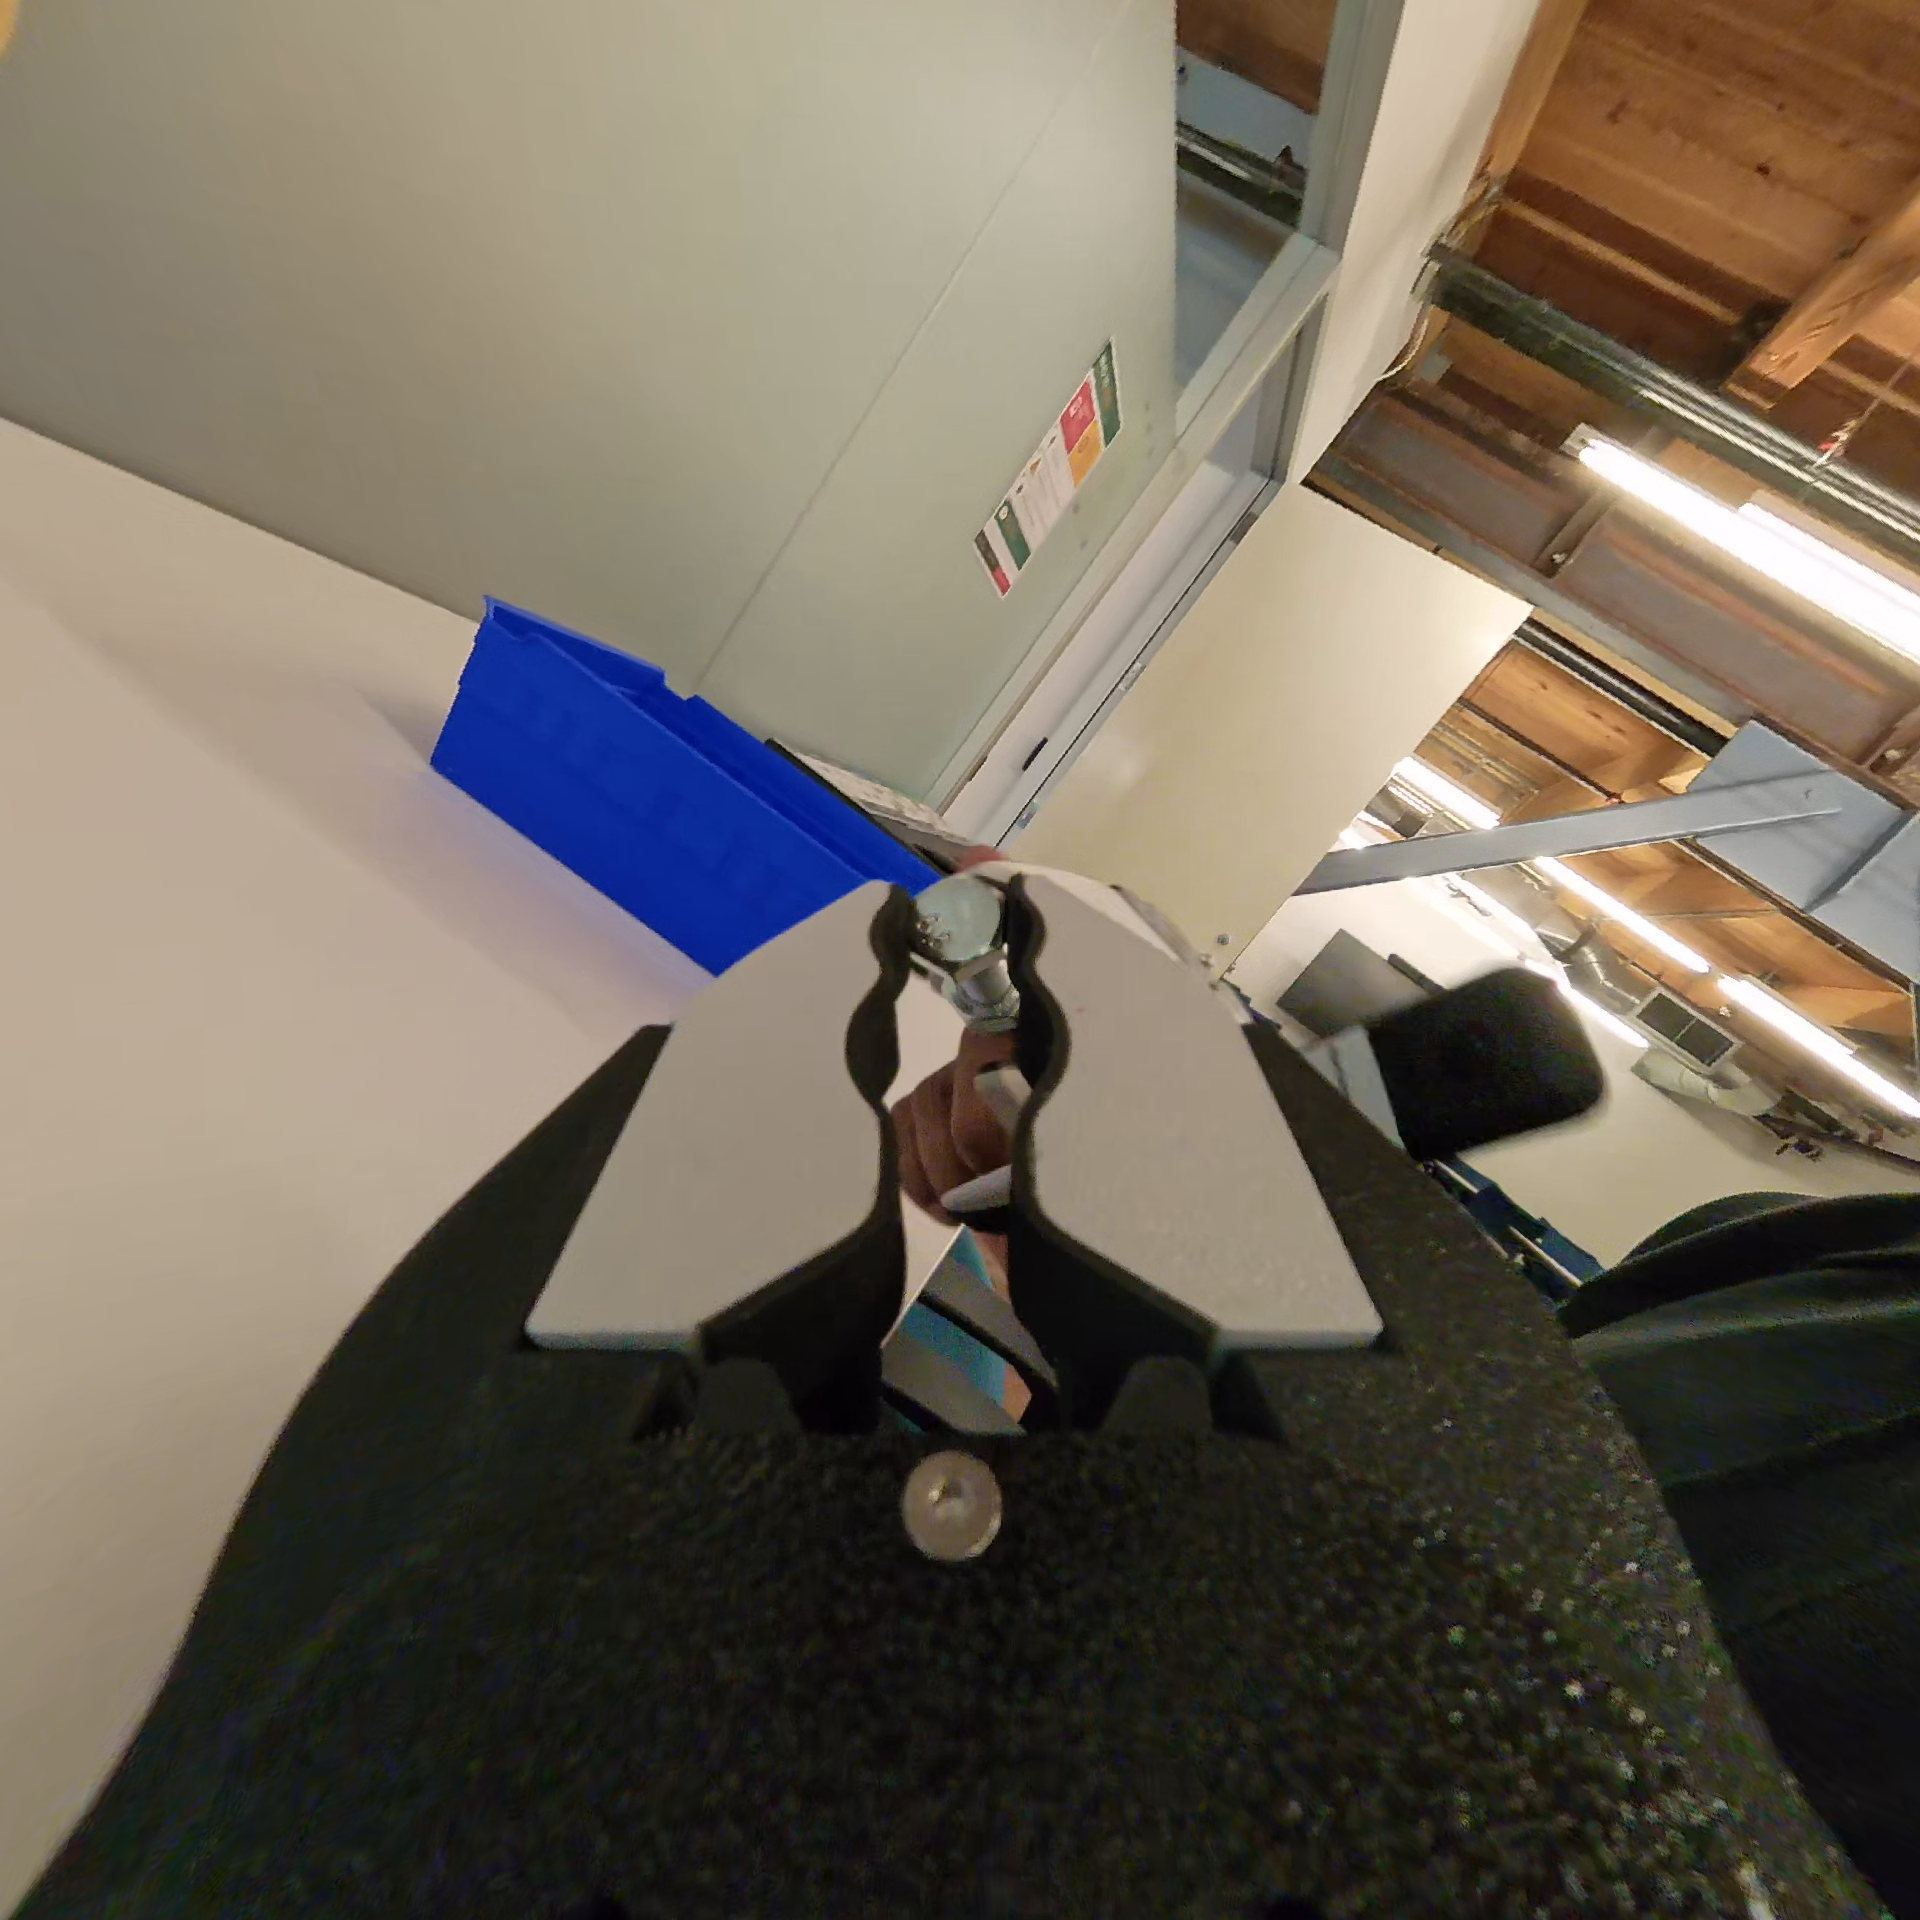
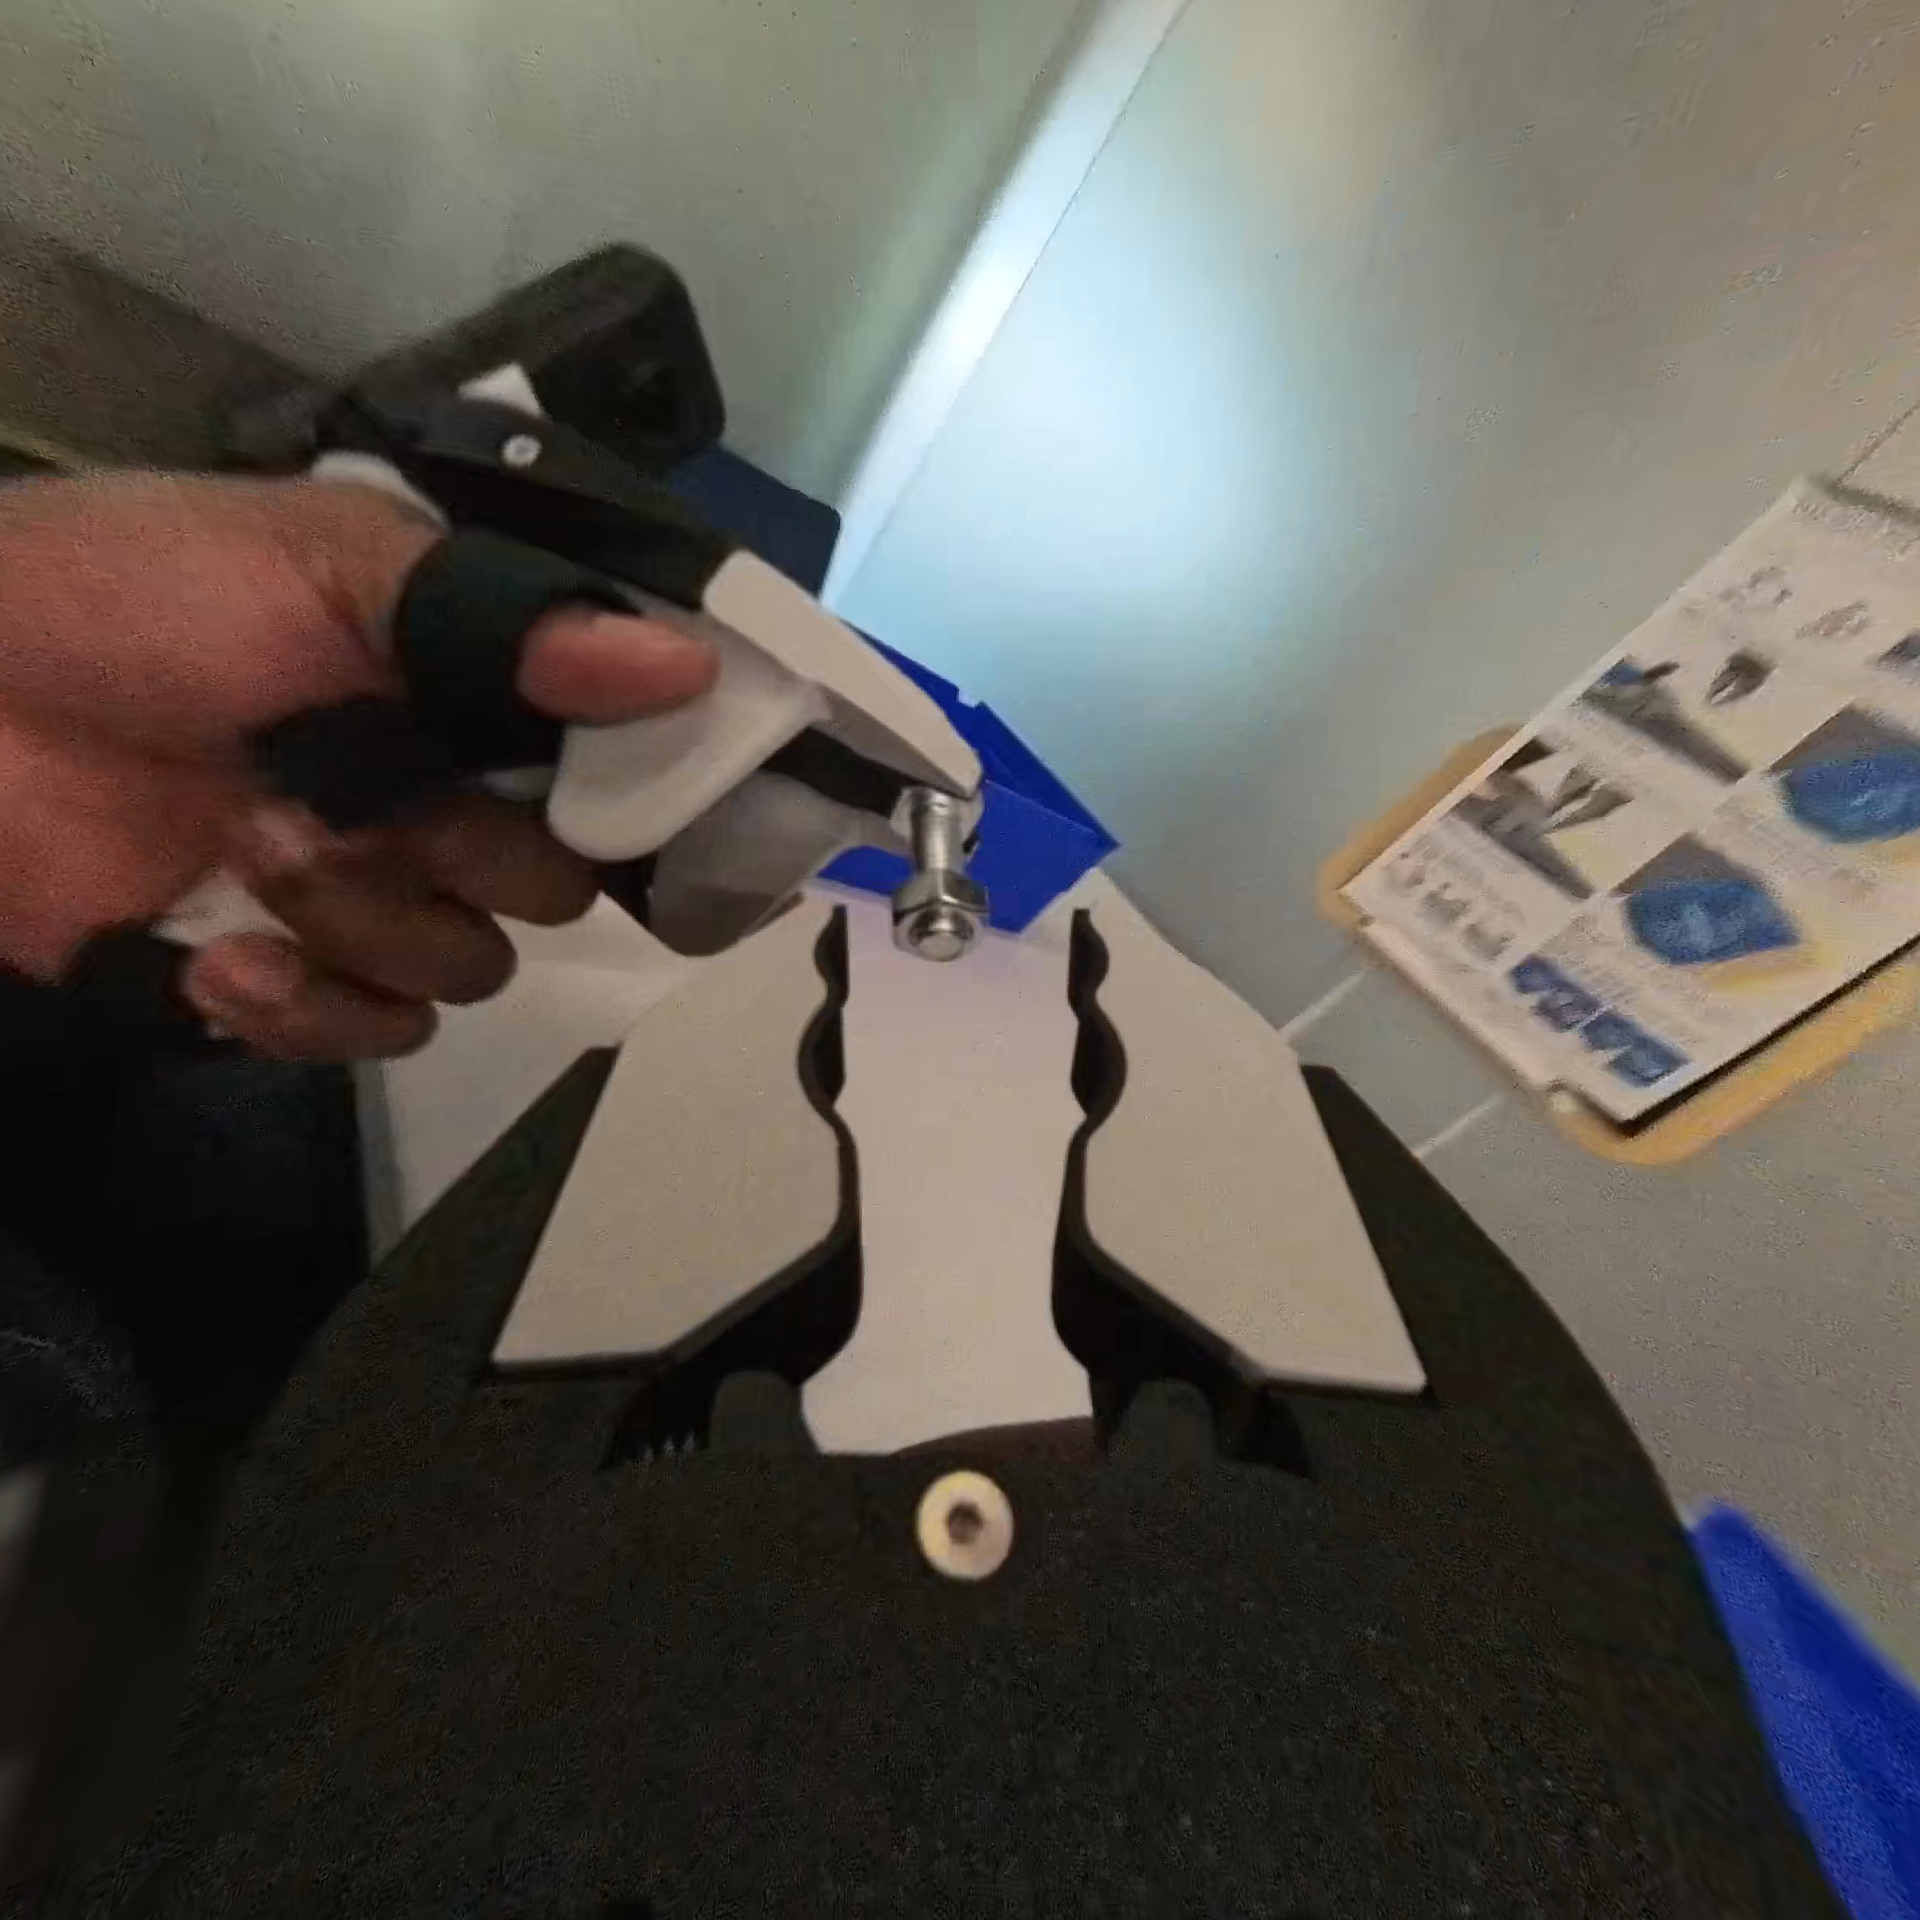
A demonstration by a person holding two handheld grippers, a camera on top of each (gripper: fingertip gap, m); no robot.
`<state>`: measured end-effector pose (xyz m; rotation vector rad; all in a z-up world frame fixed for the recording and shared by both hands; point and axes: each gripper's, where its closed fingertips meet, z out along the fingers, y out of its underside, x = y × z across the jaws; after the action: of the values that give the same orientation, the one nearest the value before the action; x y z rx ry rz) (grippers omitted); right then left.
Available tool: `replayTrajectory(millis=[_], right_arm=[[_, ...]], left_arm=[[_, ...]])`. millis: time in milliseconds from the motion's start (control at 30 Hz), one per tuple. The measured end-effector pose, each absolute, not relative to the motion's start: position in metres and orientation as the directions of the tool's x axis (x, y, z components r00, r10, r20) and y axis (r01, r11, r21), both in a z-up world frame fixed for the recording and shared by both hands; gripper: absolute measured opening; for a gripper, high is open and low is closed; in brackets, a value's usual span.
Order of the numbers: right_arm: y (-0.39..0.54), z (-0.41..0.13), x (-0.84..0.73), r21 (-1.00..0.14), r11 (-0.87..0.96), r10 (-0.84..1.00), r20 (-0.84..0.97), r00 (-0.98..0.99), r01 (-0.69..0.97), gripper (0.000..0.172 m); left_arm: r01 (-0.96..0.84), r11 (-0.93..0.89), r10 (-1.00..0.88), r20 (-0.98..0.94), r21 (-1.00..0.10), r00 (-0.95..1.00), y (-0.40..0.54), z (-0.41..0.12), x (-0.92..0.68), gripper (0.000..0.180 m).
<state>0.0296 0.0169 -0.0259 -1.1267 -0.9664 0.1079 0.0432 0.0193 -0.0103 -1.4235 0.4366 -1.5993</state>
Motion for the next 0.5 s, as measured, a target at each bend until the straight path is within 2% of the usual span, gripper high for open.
replayTrajectory(millis=[67, 100, 167, 233, 267, 333, 367, 433, 500], right_arm=[[0.020, -0.031, 0.028, -0.701, 0.496, 0.409, 0.709, 0.575, 0.512, 0.029], [0.022, -0.032, 0.028, -0.694, 0.487, 0.389, 0.716, 0.579, 0.531, 0.019], [0.021, -0.032, 0.026, -0.793, 0.427, 0.499, 0.607, 0.618, 0.435, 0.019], [0.016, -0.030, 0.021, -0.964, 0.213, 0.741, 0.266, 0.617, 0.161, 0.019], [0.012, -0.027, 0.019, -0.999, 0.040, 0.838, 0.029, 0.545, -0.008, 0.019], [0.004, -0.016, 0.018, -0.915, -0.310, 0.887, -0.376, 0.269, -0.259, 0.019], [0.000, -0.011, 0.020, -0.856, -0.408, 0.874, -0.467, 0.137, -0.317, 0.018], [-0.002, -0.007, 0.024, -0.833, -0.415, 0.883, -0.465, 0.057, -0.366, 0.029], [0.002, -0.011, 0.025, -0.908, -0.239, 0.924, -0.321, 0.206, -0.344, 0.042]], left_arm=[[0.377, -0.528, -0.796, 0.598, -0.761, 0.092, 0.019, -0.013, 0.046, 0.017], [0.367, -0.533, -0.795, 0.600, -0.762, 0.091, 0.018, -0.014, 0.047, 0.017], [0.368, -0.523, -0.800, 0.592, -0.769, 0.102, 0.018, -0.014, 0.047, 0.017], [0.376, -0.504, -0.815, 0.572, -0.777, 0.090, 0.016, -0.011, 0.046, 0.017], [0.386, -0.489, -0.828, 0.556, -0.782, 0.077, 0.014, -0.008, 0.045, 0.017], [0.408, -0.466, -0.850, 0.525, -0.785, 0.038, 0.009, -0.001, 0.044, 0.017], [0.415, -0.457, -0.858, 0.513, -0.787, 0.028, 0.006, 0.001, 0.043, 0.017], [0.424, -0.447, -0.861, 0.507, -0.788, 0.034, 0.005, 0.003, 0.044, 0.017], [0.435, -0.451, -0.855, 0.517, -0.779, 0.040, 0.008, 0.004, 0.042, 0.017]])
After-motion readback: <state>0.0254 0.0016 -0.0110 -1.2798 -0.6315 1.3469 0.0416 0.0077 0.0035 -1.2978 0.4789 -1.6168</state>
